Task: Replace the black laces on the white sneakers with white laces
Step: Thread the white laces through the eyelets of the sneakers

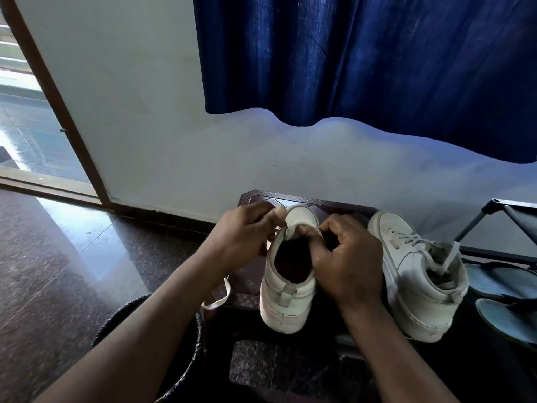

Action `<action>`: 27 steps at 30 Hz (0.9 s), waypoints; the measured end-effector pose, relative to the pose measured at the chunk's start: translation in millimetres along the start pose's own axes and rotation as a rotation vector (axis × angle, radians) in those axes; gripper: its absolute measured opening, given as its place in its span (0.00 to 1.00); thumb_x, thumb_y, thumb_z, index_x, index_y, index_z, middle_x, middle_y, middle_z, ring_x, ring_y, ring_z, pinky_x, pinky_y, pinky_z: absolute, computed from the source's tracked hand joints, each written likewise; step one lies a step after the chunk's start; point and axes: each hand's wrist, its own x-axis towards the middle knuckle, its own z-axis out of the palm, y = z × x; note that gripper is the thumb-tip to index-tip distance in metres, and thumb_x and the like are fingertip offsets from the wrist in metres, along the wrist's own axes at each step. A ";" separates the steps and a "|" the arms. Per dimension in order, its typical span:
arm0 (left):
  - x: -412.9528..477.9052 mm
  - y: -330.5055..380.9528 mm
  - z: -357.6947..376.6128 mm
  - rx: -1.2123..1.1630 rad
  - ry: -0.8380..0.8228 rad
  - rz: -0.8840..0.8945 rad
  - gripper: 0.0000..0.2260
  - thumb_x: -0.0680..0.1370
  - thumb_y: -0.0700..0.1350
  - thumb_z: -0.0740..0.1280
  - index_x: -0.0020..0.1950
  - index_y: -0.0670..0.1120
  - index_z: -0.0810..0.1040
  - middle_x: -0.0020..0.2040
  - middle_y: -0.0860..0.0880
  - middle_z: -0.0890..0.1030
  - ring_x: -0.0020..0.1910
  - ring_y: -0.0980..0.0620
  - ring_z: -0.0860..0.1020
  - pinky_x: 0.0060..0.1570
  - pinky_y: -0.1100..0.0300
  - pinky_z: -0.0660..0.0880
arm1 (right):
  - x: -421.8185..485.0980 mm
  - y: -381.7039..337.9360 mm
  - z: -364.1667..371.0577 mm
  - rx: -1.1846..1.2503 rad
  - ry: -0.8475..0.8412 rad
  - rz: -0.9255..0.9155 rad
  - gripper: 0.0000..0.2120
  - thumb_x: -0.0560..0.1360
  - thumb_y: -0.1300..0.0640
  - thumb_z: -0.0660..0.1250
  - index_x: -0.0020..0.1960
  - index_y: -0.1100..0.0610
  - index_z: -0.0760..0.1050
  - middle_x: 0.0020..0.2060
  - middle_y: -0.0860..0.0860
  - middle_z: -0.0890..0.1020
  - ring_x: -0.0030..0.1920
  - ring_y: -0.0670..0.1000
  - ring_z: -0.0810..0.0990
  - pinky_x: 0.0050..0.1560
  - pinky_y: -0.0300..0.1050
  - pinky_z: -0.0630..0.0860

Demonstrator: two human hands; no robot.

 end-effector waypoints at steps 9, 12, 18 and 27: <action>4.7 -8.4 -2.3 -0.129 -0.029 -0.193 0.19 0.78 0.54 0.74 0.48 0.37 0.81 0.36 0.44 0.78 0.36 0.49 0.76 0.43 0.52 0.77 | 1.6 3.0 3.6 -0.001 -0.009 -0.040 0.16 0.75 0.49 0.75 0.36 0.55 0.72 0.33 0.46 0.74 0.34 0.50 0.73 0.35 0.51 0.72; 1.7 -4.4 -5.4 0.057 0.025 -0.209 0.16 0.81 0.52 0.72 0.46 0.39 0.82 0.28 0.52 0.76 0.25 0.56 0.74 0.32 0.66 0.73 | 0.8 2.1 4.4 0.014 0.023 -0.010 0.18 0.74 0.50 0.77 0.34 0.55 0.72 0.31 0.46 0.75 0.32 0.49 0.72 0.34 0.50 0.71; -3.2 1.7 -11.2 0.180 0.071 -0.231 0.17 0.81 0.54 0.71 0.43 0.40 0.81 0.27 0.49 0.77 0.23 0.56 0.73 0.30 0.66 0.72 | -1.1 1.8 4.5 0.012 0.035 0.021 0.19 0.74 0.47 0.78 0.34 0.55 0.73 0.29 0.45 0.75 0.30 0.47 0.71 0.33 0.45 0.68; -5.5 3.2 -11.9 0.170 0.031 -0.248 0.17 0.80 0.55 0.72 0.37 0.45 0.80 0.26 0.51 0.78 0.26 0.53 0.75 0.40 0.50 0.81 | -1.7 1.6 5.0 -0.003 0.032 0.049 0.20 0.74 0.42 0.77 0.35 0.53 0.73 0.29 0.44 0.76 0.29 0.46 0.73 0.31 0.44 0.71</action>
